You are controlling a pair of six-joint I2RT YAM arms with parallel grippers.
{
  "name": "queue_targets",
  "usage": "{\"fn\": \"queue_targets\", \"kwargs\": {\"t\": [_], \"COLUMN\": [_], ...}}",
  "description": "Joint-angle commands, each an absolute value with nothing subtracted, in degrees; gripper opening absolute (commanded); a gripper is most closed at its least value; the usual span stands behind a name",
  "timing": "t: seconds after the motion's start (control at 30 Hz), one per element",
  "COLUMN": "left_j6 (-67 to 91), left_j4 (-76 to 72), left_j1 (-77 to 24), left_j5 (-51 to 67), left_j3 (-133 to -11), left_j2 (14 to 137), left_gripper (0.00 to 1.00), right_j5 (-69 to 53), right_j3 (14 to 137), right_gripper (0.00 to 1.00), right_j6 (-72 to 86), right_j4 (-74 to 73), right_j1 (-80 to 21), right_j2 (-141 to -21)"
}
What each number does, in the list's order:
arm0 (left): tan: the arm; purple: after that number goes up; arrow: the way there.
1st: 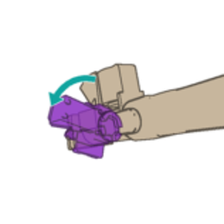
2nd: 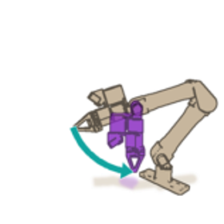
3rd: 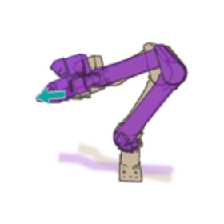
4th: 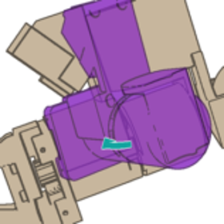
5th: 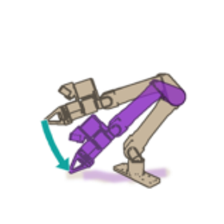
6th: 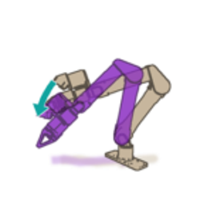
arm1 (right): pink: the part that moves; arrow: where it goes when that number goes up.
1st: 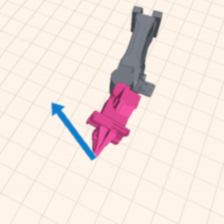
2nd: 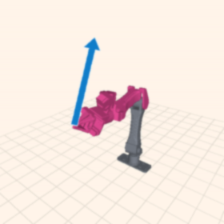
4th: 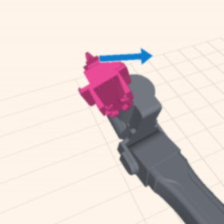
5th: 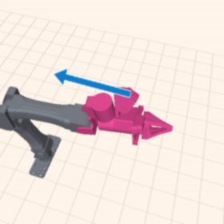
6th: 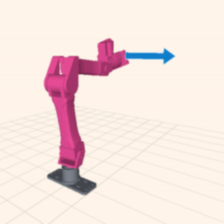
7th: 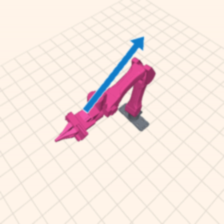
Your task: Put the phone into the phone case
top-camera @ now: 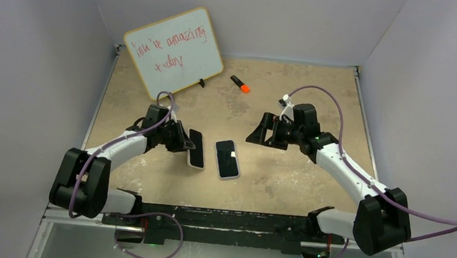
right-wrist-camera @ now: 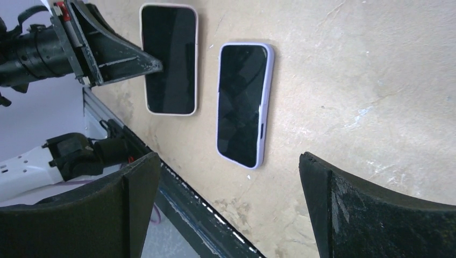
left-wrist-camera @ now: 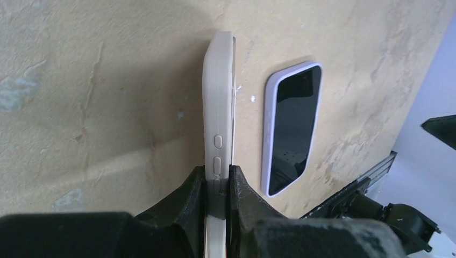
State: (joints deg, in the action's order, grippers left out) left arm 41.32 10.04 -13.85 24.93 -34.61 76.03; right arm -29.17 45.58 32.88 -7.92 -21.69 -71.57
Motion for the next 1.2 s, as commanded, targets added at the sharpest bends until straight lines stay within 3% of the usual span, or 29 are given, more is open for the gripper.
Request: {"fn": "queue_targets", "kwargs": {"t": [0.0, 0.13, 0.4, 0.53, 0.83, 1.17], "left_j6": [40.5, 40.3, 38.1, 36.4, 30.8, 26.9], "left_j4": [10.1, 12.7, 19.1, 22.4, 24.8, 19.6], "left_j1": [-13.0, -13.0, -12.9, -12.9, -13.0, -13.0], "left_j5": [24.0, 21.0, 16.3, 14.8, 14.2, 27.5], "left_j3": [-35.2, -35.5, -38.5, -41.0, -50.1, -59.9], "left_j2": [76.5, 75.8, 72.8, 69.7, 61.4, 56.4], "left_gripper": [0.14, 0.37, 0.56, 0.85, 0.93, 0.95], "right_j5": [-25.1, -23.7, -17.7, -14.3, -4.6, -0.2], "right_j3": [49.4, 49.9, 51.0, 50.5, 54.1, 61.8], "right_gripper": [0.99, 0.99, 0.99, 0.99, 0.99, 0.99], "right_j6": [30.8, 30.8, 31.8, 33.3, 36.4, 33.3], "right_j4": [-11.4, -12.8, -16.5, -16.5, -18.2, -19.3], "right_j1": [-21.6, -21.6, -21.7, -21.6, -21.6, -21.6], "right_j2": [-69.8, -69.5, -68.3, -66.3, -61.4, -57.7]}}
